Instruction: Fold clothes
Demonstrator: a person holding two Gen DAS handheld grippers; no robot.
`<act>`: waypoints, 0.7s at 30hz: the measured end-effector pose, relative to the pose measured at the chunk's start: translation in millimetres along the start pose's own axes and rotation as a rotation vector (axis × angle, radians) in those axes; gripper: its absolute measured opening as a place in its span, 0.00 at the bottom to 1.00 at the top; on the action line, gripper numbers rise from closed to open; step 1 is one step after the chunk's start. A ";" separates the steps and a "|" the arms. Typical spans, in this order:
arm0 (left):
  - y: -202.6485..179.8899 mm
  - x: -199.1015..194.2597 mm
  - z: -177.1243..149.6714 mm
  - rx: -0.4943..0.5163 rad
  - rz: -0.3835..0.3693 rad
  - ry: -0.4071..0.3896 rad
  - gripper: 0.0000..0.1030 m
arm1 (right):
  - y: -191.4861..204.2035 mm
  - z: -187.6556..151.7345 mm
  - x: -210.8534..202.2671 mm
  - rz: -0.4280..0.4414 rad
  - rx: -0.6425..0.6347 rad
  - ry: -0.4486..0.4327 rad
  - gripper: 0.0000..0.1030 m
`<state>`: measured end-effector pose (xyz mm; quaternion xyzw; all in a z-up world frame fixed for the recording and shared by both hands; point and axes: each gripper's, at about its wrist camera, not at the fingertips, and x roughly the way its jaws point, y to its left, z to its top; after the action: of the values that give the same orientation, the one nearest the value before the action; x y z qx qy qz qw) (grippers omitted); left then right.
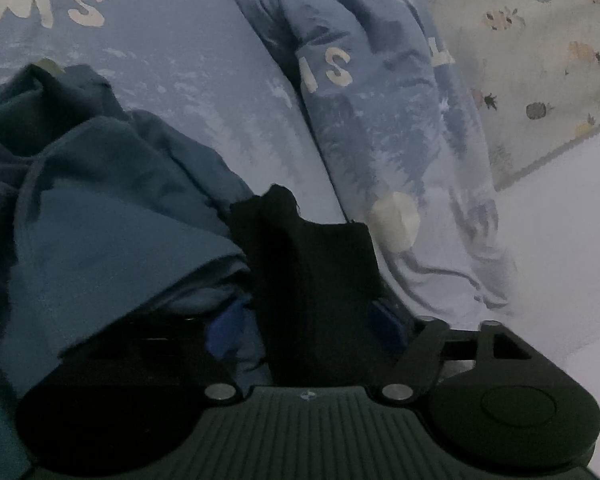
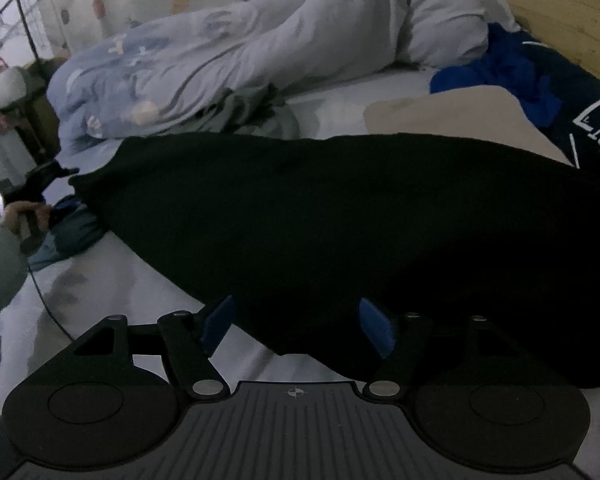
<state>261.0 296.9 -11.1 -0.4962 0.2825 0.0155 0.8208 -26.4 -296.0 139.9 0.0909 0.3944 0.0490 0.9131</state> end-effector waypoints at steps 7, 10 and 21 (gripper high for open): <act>-7.3 14.8 5.8 -0.013 0.037 -0.009 0.15 | 3.5 -1.1 1.6 0.007 -0.010 0.013 0.75; -13.1 2.9 3.1 0.031 -0.015 -0.024 0.08 | 2.2 -1.8 1.0 0.012 -0.008 0.020 0.75; -137.7 -61.0 -75.4 0.482 -0.303 -0.014 0.07 | 6.1 7.4 -16.0 0.077 0.049 -0.048 0.75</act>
<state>218.1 180.5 102.9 -0.3231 0.1950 -0.1717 0.9100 -32.0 -293.5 157.5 0.1295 0.3695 0.0722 0.9173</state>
